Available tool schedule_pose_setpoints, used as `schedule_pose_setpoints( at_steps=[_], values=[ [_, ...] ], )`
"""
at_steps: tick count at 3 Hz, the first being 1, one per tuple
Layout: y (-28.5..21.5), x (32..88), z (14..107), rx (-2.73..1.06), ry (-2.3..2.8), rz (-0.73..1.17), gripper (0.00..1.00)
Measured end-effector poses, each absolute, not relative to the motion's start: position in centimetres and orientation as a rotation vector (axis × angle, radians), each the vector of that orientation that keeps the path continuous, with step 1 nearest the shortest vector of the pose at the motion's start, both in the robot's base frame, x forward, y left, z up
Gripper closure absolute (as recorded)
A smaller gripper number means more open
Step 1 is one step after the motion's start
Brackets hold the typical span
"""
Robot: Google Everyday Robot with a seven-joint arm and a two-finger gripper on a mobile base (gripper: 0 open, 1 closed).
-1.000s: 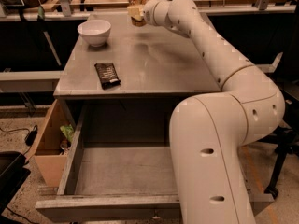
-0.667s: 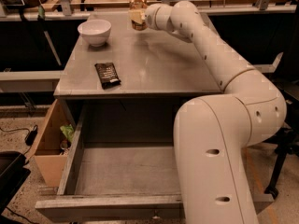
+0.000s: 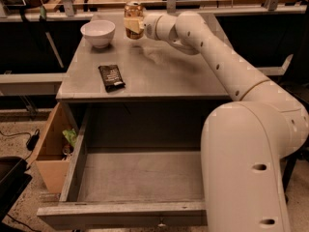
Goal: Move orange can near white bowl
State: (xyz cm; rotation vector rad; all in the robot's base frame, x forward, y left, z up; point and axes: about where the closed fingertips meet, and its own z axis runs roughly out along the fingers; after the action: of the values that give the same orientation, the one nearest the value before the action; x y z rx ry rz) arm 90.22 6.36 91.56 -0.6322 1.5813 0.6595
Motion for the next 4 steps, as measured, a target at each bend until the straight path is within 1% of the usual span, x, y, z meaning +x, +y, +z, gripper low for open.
schedule_pose_setpoints(
  at_steps=[1,2,4],
  values=[
    [7.9,88.5,90.4,-0.693,1.583,0.662,1.0],
    [8.5,88.2,90.0,-0.707,1.586,0.664,0.86],
    [9.1,88.1,89.8,-0.712,1.587,0.672,0.39]
  ],
)
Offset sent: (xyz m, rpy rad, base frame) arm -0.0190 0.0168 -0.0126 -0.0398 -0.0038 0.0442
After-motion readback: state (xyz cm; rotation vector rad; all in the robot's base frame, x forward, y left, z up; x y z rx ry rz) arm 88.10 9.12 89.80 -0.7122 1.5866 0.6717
